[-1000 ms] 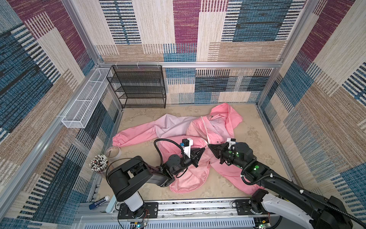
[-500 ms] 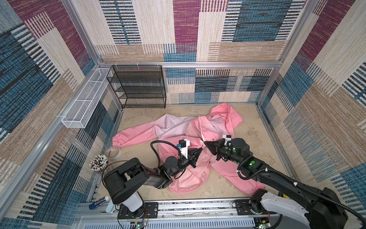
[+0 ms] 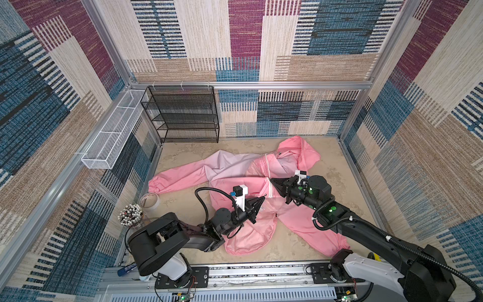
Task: Zip up the jacket
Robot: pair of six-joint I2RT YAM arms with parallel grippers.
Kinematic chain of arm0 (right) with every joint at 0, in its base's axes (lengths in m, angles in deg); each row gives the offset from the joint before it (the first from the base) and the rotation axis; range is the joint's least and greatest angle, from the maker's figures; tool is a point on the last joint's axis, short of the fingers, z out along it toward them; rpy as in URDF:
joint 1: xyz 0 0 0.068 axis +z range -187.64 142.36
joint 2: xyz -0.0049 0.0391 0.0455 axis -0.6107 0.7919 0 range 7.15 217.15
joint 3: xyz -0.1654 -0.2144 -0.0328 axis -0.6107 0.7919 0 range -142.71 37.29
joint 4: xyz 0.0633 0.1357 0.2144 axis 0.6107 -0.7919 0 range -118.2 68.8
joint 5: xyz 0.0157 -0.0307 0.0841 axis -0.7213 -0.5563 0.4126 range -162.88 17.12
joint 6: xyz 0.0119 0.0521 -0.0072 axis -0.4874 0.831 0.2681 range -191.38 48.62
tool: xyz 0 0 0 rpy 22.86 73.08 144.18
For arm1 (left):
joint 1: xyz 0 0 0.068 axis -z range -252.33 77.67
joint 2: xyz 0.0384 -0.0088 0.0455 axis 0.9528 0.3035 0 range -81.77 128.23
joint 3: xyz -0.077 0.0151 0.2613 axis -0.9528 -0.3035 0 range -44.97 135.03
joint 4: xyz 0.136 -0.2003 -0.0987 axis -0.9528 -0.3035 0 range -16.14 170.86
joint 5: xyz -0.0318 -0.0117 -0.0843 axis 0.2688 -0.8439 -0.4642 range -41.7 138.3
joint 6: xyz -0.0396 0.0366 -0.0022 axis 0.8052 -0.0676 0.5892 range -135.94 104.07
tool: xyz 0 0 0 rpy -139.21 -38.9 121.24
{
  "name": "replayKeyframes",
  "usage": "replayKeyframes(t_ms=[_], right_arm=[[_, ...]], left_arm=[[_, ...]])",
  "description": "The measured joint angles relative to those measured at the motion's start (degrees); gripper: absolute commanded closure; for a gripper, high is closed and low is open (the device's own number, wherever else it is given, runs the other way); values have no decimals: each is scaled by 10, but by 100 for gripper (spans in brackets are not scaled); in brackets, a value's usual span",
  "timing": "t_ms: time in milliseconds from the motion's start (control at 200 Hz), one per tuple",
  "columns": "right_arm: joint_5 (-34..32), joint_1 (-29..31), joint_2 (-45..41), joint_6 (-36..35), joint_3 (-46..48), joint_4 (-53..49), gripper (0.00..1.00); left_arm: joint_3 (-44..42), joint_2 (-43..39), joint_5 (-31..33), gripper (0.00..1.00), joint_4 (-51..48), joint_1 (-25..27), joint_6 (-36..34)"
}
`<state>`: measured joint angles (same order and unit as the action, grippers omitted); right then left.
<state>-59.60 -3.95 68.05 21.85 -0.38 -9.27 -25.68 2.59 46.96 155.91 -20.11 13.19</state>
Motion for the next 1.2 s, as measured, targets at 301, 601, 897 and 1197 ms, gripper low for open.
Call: replayKeyframes(t_ms=[301, 601, 897, 1197], right_arm=[[-52, -11, 0, -119, -92, -178, 1], [-101, -53, 238, -435, -355, -327, 0], [-132, -89, 382, -701, -508, -476, 0], [-87, -96, 381, -803, -442, -512, 2]], left_arm=[[66, -294, 7, 100, -422, -84, -37], [188, -454, -40, 100, -874, -205, -113], [276, -403, -147, 100, -1084, -373, -180], [324, -359, -244, 100, -1140, -468, -232]])
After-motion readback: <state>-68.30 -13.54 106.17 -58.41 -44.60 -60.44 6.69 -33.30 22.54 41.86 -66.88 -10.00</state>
